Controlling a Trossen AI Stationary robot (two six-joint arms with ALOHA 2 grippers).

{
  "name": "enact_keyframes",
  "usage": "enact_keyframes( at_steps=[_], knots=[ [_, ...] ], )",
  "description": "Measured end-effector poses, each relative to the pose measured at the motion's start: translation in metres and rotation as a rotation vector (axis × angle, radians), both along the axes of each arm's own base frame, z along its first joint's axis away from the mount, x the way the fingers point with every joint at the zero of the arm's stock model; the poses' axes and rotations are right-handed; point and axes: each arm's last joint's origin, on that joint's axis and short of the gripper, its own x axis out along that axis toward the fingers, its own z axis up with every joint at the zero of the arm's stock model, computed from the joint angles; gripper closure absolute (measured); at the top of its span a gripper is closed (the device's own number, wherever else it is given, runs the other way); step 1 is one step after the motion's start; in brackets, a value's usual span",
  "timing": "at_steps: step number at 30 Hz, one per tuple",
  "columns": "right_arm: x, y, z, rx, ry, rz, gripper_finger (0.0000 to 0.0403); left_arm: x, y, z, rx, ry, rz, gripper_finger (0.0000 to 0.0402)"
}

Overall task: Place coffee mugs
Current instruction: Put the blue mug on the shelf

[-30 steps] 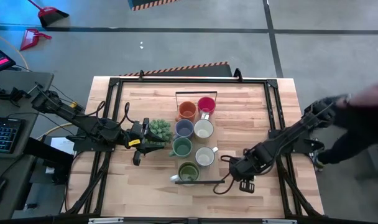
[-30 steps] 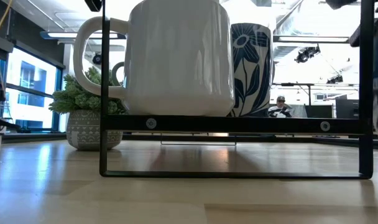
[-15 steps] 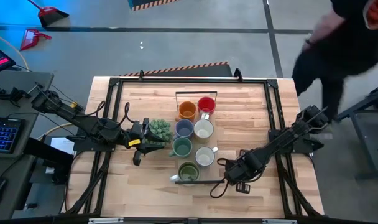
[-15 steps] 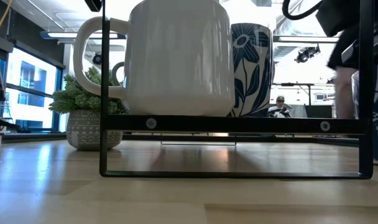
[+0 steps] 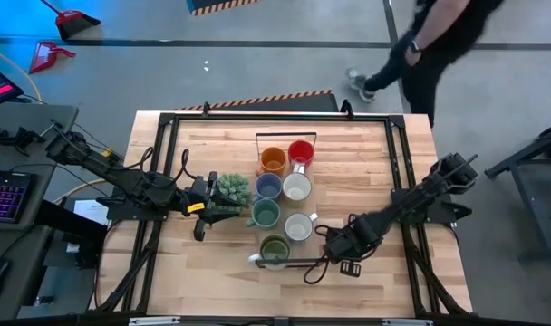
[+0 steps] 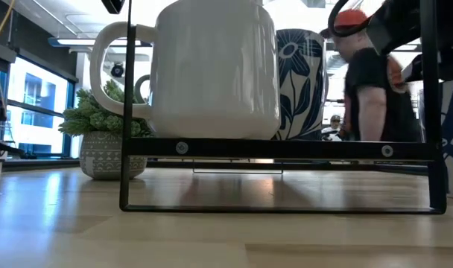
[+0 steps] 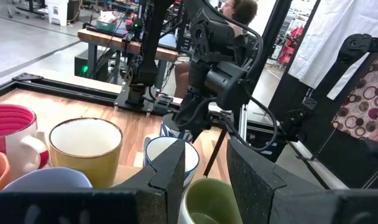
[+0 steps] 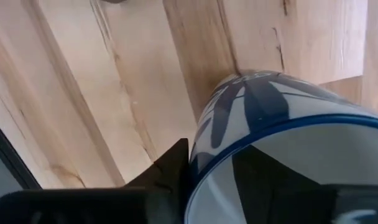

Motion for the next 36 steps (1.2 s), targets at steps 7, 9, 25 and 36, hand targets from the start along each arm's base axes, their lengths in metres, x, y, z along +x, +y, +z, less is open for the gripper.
enact_keyframes(
  at_steps=[7, 9, 25, 36],
  knots=[
    [0.003, 0.000, 0.005, 0.048, 0.015, -0.034, 0.0285, 0.000, 0.000, 0.000, 0.001, 0.000, 0.003, 0.0296],
    [0.005, 0.001, 0.010, 0.053, 0.005, -0.034, 0.0284, 0.000, 0.000, 0.000, 0.001, 0.000, 0.005, 0.0296],
    [0.007, 0.011, 0.081, -0.035, -0.045, -0.074, 0.0284, 0.000, 0.001, 0.000, 0.003, 0.000, 0.024, 0.0296],
    [0.030, -0.011, 0.123, -0.208, -0.326, -0.100, 0.0284, 0.000, 0.001, 0.000, 0.003, 0.000, 0.025, 0.0296]
  ],
)
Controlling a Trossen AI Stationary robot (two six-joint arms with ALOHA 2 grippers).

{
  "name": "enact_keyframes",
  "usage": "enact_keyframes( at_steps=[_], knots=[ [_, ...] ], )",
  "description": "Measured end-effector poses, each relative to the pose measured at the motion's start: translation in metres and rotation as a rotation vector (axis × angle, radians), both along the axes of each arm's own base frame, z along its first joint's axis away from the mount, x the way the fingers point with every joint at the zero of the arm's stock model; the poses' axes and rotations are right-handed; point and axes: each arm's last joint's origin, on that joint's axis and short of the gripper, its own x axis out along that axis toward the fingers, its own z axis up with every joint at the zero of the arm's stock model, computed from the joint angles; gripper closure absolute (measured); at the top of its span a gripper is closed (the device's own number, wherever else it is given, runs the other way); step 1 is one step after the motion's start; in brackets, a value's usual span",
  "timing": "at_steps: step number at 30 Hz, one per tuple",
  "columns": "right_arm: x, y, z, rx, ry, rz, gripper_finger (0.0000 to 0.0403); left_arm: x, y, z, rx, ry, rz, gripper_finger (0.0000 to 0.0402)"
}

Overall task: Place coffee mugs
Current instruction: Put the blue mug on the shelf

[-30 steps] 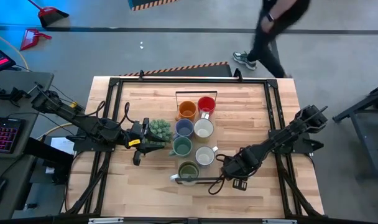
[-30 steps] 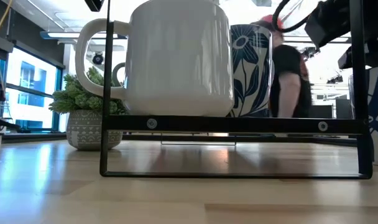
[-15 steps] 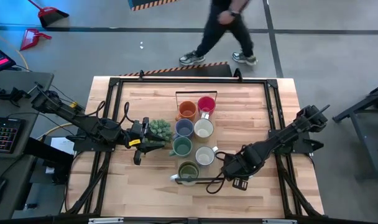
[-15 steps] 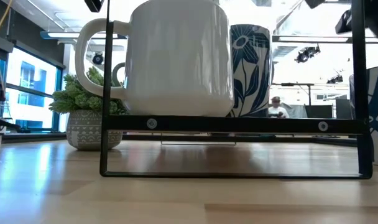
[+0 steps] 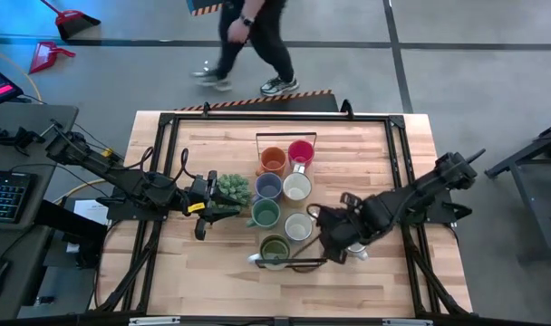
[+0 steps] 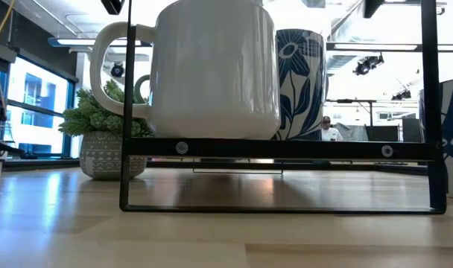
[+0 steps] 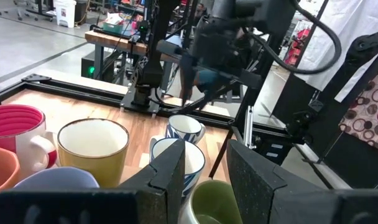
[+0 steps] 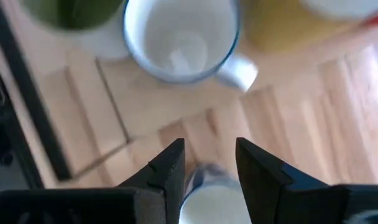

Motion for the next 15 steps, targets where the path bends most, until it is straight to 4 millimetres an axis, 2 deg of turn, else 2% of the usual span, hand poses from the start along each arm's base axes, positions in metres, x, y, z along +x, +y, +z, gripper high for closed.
enact_keyframes(
  at_steps=[9, 15],
  knots=[
    [0.030, -0.039, 0.002, -0.027, -0.107, -0.017, 0.0284, 0.000, 0.000, 0.000, 0.000, 0.000, 0.000, 0.0296],
    [0.050, -0.049, -0.009, -0.026, -0.108, 0.039, 0.0284, 0.000, 0.000, 0.000, 0.000, 0.001, 0.000, 0.0296]
  ],
)
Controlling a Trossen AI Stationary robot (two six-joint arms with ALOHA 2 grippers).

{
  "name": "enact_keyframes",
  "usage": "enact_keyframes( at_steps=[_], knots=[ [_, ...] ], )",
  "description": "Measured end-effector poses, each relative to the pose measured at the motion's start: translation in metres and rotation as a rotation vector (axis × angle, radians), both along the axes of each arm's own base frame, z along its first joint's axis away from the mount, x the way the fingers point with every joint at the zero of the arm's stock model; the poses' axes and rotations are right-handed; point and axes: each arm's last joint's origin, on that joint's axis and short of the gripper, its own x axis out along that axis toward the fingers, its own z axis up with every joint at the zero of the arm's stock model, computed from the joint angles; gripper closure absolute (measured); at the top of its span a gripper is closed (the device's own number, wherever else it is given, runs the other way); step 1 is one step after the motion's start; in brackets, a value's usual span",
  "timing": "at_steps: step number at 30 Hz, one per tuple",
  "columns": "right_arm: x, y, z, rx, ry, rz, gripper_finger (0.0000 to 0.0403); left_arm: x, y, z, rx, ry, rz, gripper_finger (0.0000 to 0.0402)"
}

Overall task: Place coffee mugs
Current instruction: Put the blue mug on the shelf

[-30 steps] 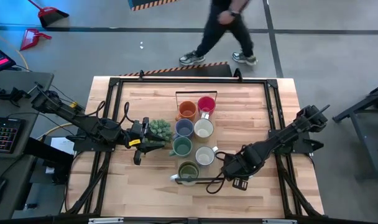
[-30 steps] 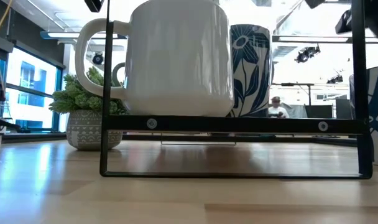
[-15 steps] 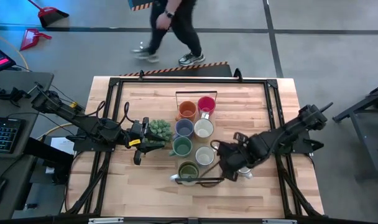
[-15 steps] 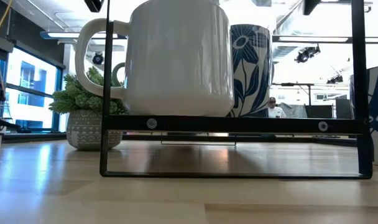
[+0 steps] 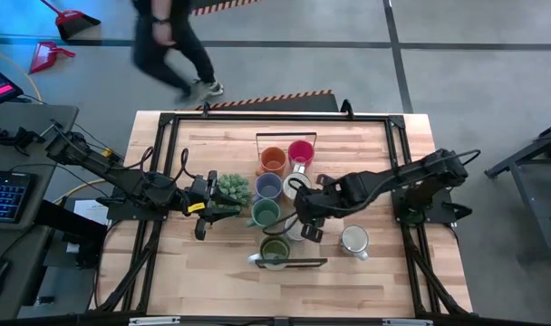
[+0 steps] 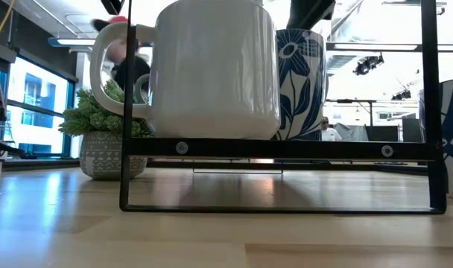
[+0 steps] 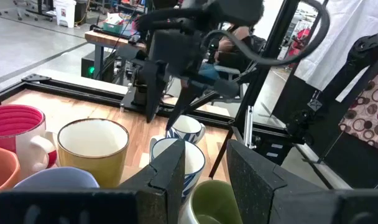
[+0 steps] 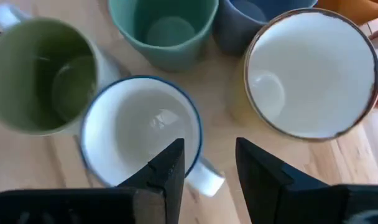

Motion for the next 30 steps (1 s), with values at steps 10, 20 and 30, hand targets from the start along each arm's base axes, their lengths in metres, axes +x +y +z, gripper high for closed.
enact_keyframes(
  at_steps=[10, 20, 30],
  knots=[
    [0.018, -0.002, -0.026, 0.006, 0.085, 0.040, 0.0284, -0.001, -0.001, -0.009, -0.021, 0.097, -0.051, 0.0296],
    [0.021, -0.005, -0.028, 0.012, 0.084, 0.033, 0.0284, -0.006, -0.009, -0.011, -0.011, 0.116, -0.090, 0.0296],
    [0.024, -0.006, -0.032, 0.036, 0.088, 0.033, 0.0284, -0.009, -0.014, -0.012, -0.029, 0.126, -0.114, 0.0296]
  ],
)
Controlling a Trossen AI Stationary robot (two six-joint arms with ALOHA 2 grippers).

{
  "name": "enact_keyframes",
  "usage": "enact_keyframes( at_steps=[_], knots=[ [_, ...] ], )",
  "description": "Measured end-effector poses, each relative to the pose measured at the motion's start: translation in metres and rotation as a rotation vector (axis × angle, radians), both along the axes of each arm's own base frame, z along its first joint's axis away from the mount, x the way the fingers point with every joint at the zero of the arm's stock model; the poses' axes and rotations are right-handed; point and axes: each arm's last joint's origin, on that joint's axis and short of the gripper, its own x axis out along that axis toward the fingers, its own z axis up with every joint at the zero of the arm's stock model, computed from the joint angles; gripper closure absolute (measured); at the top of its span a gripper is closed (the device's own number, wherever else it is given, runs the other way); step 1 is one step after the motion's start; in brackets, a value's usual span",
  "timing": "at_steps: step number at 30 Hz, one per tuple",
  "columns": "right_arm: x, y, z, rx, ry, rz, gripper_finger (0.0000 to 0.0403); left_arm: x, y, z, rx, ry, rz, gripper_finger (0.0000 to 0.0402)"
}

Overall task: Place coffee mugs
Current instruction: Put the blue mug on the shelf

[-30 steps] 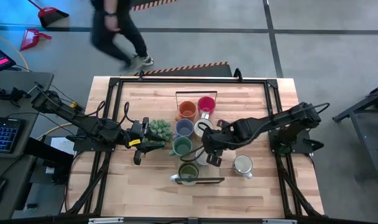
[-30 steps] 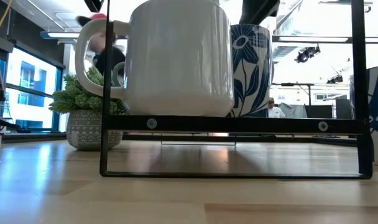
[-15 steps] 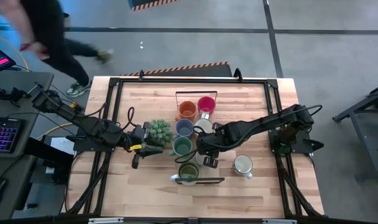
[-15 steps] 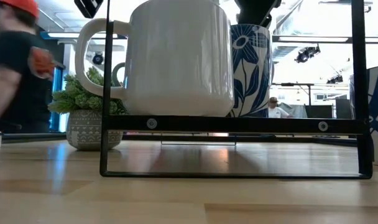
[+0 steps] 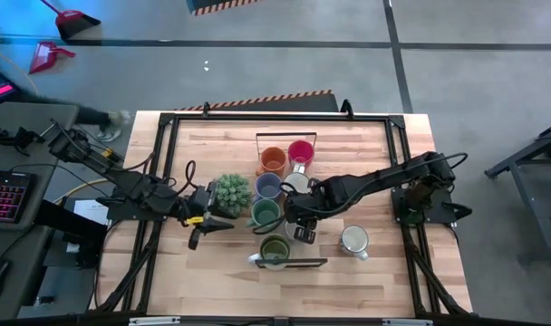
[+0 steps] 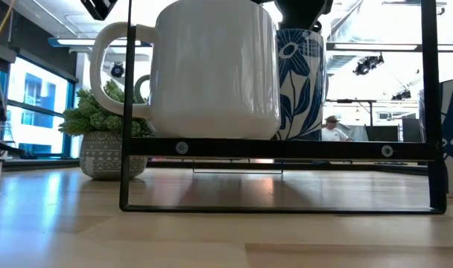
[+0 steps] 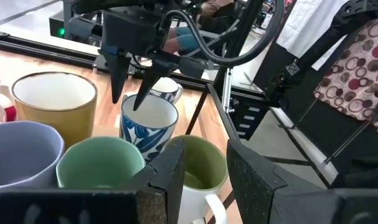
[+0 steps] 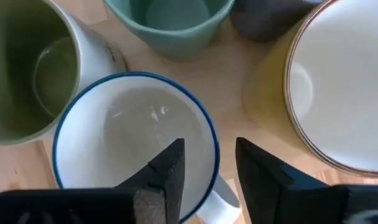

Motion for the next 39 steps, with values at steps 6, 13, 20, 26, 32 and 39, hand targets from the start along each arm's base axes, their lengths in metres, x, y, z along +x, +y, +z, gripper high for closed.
enact_keyframes(
  at_steps=[6, 13, 20, 26, 32, 39],
  knots=[
    [0.005, 0.001, -0.006, 0.001, 0.000, 0.000, 0.0285, 0.000, -0.001, 0.000, -0.013, 0.000, -0.002, 0.0296],
    [0.010, 0.002, -0.016, 0.009, 0.035, 0.004, 0.0310, 0.000, -0.001, 0.000, -0.016, 0.004, -0.001, 0.0296],
    [0.010, 0.002, -0.018, -0.010, 0.035, -0.005, 0.0342, 0.000, -0.001, 0.000, -0.016, 0.004, -0.001, 0.0296],
    [0.010, 0.002, -0.018, -0.011, 0.041, -0.002, 0.0370, 0.000, -0.001, 0.000, -0.014, 0.007, -0.001, 0.0296],
    [0.008, 0.002, -0.018, 0.004, 0.058, -0.005, 0.0398, -0.001, -0.001, -0.002, -0.007, 0.020, -0.001, 0.0296],
    [0.008, 0.002, -0.018, 0.011, 0.061, -0.028, 0.0400, -0.001, -0.001, -0.002, -0.013, 0.023, 0.001, 0.0296]
  ],
)
